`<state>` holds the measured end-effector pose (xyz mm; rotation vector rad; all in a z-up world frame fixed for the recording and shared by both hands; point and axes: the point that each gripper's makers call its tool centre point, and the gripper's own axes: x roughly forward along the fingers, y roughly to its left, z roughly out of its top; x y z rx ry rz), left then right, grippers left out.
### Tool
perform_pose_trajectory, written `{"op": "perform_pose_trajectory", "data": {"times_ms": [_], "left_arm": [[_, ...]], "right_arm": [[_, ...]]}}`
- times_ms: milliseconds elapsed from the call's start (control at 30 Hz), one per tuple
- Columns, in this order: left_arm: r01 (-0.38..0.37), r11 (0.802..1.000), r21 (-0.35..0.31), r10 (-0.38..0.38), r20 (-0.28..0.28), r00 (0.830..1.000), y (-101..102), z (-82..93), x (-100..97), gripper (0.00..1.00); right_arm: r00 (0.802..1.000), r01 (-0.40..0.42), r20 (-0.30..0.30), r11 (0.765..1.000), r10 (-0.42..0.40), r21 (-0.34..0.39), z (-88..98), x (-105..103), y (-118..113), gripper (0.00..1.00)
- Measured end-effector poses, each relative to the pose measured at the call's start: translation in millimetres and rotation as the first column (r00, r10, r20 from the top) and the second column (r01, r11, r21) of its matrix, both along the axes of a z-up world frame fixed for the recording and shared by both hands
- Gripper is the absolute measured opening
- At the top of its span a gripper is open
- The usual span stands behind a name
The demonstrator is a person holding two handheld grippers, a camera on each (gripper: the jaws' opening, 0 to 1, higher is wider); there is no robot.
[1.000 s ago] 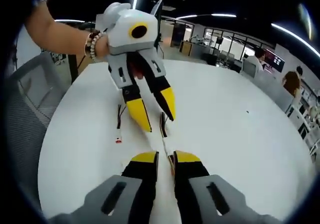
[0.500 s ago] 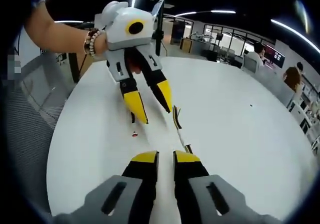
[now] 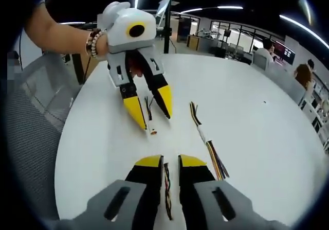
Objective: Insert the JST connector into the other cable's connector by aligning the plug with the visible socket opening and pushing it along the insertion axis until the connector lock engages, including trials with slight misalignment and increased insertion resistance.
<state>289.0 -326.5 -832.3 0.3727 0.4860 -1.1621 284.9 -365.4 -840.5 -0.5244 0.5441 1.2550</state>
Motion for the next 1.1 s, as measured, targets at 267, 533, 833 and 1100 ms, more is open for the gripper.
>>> {"op": "perform_pose_trajectory", "data": {"times_ms": [267, 533, 833, 1100], "left_arm": [[-0.015, 1.000, 0.008, 0.015, -0.026, 1.000, 5.1, -9.8, -3.9, 0.17], [-0.034, 0.999, -0.001, 0.034, -0.045, 0.998, 9.0, -13.5, -3.7, 0.17], [-0.031, 0.999, -0.014, 0.030, -0.031, 0.999, 7.1, -14.9, -3.4, 0.13], [0.007, 1.000, -0.023, -0.007, -0.014, 1.000, 2.7, -14.7, -11.0, 0.03]], "right_arm": [[1.000, -0.001, -0.021, 1.000, 0.001, -0.011, -7.3, -6.6, -0.1, 0.10], [1.000, 0.012, -0.024, 1.000, -0.012, -0.007, -12.4, -6.3, 0.1, 0.09], [0.999, 0.027, -0.032, 0.999, -0.026, 0.029, -12.6, -6.4, -0.1, 0.05], [0.999, 0.034, -0.020, 0.998, -0.033, 0.050, -12.2, -7.0, -0.2, 0.05]]}}
